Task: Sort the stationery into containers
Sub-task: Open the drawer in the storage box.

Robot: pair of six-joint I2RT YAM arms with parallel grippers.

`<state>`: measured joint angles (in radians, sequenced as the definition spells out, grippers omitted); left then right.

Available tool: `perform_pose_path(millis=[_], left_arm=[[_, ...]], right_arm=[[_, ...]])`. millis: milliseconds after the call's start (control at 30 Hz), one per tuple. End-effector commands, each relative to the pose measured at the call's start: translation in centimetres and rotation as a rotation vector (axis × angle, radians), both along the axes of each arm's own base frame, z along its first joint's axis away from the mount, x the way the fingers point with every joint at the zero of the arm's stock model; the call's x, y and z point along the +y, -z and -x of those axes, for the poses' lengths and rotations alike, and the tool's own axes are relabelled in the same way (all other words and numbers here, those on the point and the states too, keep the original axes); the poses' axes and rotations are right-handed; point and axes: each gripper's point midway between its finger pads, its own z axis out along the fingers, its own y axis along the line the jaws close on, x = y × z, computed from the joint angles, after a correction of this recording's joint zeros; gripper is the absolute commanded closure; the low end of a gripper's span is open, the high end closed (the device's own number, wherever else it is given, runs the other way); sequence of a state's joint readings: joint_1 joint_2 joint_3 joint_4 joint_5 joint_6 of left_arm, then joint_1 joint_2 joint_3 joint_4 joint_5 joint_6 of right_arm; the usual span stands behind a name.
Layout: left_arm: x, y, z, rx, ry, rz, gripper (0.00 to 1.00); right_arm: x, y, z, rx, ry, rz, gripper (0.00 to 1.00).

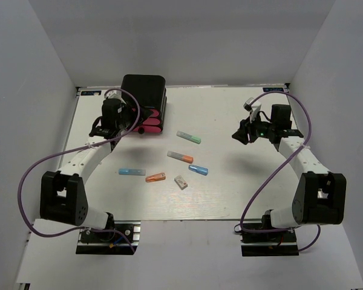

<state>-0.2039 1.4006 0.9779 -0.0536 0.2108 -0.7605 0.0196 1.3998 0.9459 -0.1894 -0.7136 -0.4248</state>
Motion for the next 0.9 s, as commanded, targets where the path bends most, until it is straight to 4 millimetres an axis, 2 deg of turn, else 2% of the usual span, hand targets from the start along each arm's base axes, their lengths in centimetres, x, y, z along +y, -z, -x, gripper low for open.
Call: perform_pose_path(millis=[0, 100, 167, 267, 300, 367, 433, 533, 667, 700, 833, 867], left_arm=[[0.8, -2.2, -2.2, -0.033, -0.12, 0.05, 0.21], [1.3, -0.9, -2.4, 0.004, -0.186, 0.087, 0.28], [2.2, -1.3, -2.2, -0.004, -0.234, 0.1, 0.37], [3.6, -0.6, -0.7, 0.025, -0.279, 0.087, 0.45], [4.3, -0.1, -0.2, 0.037, -0.311, 0.068, 0.45], [5.4, -0.2, 0.6, 0.032, -0.339, 0.047, 0.45], [6.2, 0.2, 0.8, 0.038, -0.362, 0.025, 0.34], [6.8, 1.0, 0.8, 0.054, -0.372, -0.007, 0.31], [7.9, 0.7, -0.3, 0.014, -0.395, -0.019, 0.3], [8.3, 1.8, -0.7, 0.034, -0.395, -0.032, 0.3], [8.0, 1.2, -1.8, 0.01, -0.353, -0.017, 0.32], [8.0, 1.9, -1.9, 0.02, -0.353, -0.02, 0.32]], right_arm=[[1.0, -1.0, 0.4, -0.027, -0.041, -0.04, 0.48], [1.2, -0.5, 0.8, -0.025, -0.056, -0.047, 0.47], [1.3, -0.5, 1.0, -0.032, -0.069, -0.047, 0.47], [1.2, -0.2, 1.2, -0.037, -0.079, -0.038, 0.47], [1.1, -0.2, 1.2, -0.041, -0.08, -0.037, 0.47], [1.2, 0.1, 1.3, -0.041, -0.088, -0.035, 0.47], [1.3, 0.2, 1.4, -0.039, -0.092, -0.039, 0.47], [1.4, 0.5, 1.4, -0.035, -0.102, -0.041, 0.47], [1.5, 0.7, 1.6, -0.041, -0.124, -0.038, 0.47], [1.4, 0.9, 1.6, -0.043, -0.125, -0.033, 0.47], [1.4, 1.0, 1.7, -0.055, -0.137, -0.029, 0.47], [1.3, 0.9, 1.7, -0.059, -0.134, -0.027, 0.47]])
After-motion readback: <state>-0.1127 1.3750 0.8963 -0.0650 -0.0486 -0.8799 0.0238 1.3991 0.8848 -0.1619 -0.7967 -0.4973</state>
